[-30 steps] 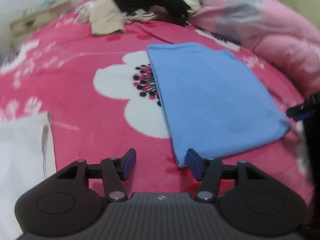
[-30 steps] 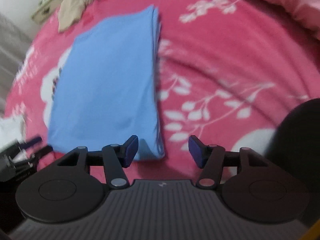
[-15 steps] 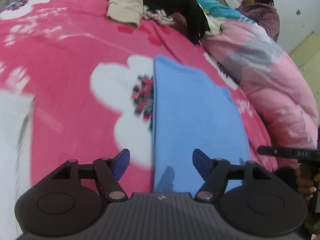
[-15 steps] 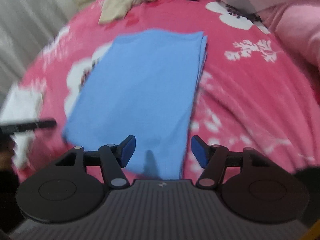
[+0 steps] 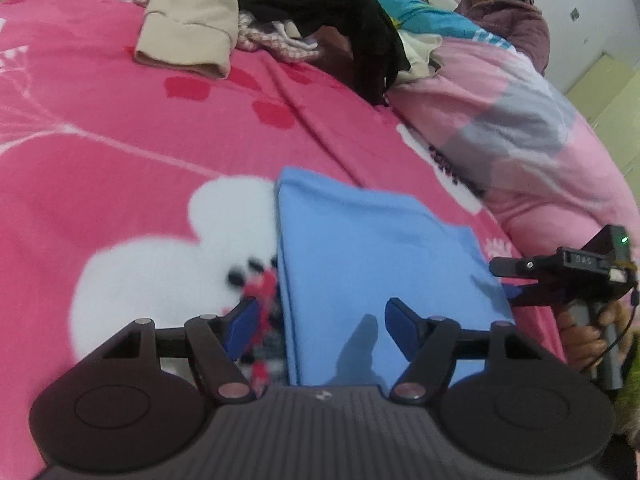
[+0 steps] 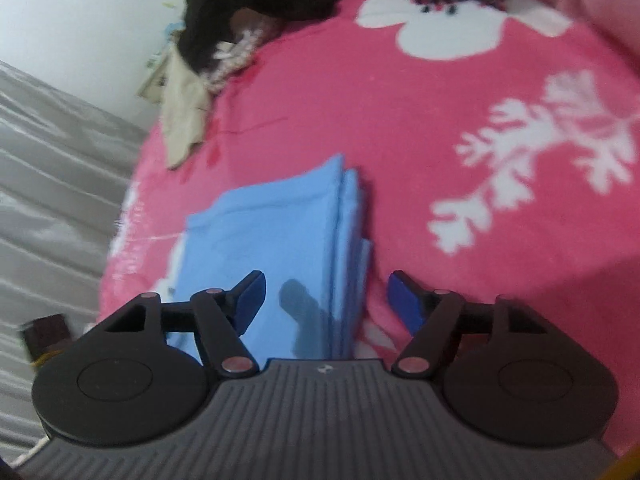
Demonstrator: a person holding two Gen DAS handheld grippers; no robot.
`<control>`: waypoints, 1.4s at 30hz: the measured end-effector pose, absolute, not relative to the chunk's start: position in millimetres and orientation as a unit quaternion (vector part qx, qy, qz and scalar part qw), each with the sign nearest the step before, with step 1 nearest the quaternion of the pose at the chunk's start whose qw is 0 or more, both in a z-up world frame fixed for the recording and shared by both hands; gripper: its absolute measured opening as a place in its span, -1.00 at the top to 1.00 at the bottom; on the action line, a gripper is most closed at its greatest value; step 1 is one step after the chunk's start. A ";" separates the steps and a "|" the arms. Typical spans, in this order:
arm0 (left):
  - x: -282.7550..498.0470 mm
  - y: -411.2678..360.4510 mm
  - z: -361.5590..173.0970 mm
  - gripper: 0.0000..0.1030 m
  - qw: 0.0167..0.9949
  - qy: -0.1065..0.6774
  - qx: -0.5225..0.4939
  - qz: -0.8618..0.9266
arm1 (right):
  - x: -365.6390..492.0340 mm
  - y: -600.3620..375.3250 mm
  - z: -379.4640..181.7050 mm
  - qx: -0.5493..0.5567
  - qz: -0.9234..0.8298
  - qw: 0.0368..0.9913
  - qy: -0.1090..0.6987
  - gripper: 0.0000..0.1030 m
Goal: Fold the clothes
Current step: 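Move both open grippers to the end of the folded T-shirt, then grasp the folded T-shirt end with both grippers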
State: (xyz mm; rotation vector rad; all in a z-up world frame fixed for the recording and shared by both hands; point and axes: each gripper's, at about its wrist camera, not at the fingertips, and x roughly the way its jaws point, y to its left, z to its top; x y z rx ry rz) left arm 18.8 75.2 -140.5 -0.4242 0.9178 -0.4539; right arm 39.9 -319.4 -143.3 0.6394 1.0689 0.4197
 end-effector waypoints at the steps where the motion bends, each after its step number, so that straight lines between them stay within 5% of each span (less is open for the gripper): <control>1: 28.0 75.0 -141.6 -0.36 0.849 0.433 -0.207 -0.220 | 46.5 -319.8 -146.1 0.307 0.207 0.786 0.494 -0.34; 17: 89.7 58.6 -167.9 -0.07 0.808 0.442 -0.260 -0.291 | 80.9 -314.7 -165.7 0.352 0.324 0.722 0.499 0.01; 22: 87.0 60.3 -168.6 0.39 0.815 0.437 -0.259 -0.279 | 102.3 -296.2 -169.4 0.339 0.328 0.729 0.495 0.48; 29: 91.8 55.3 -165.9 0.91 0.819 0.440 -0.262 -0.259 | 101.1 -302.0 -181.3 0.359 0.317 0.729 0.489 0.84; 42: -28.4 64.1 -77.2 0.91 0.889 0.329 -0.215 -0.233 | 17.2 -274.6 -76.3 0.200 0.409 0.816 0.357 0.88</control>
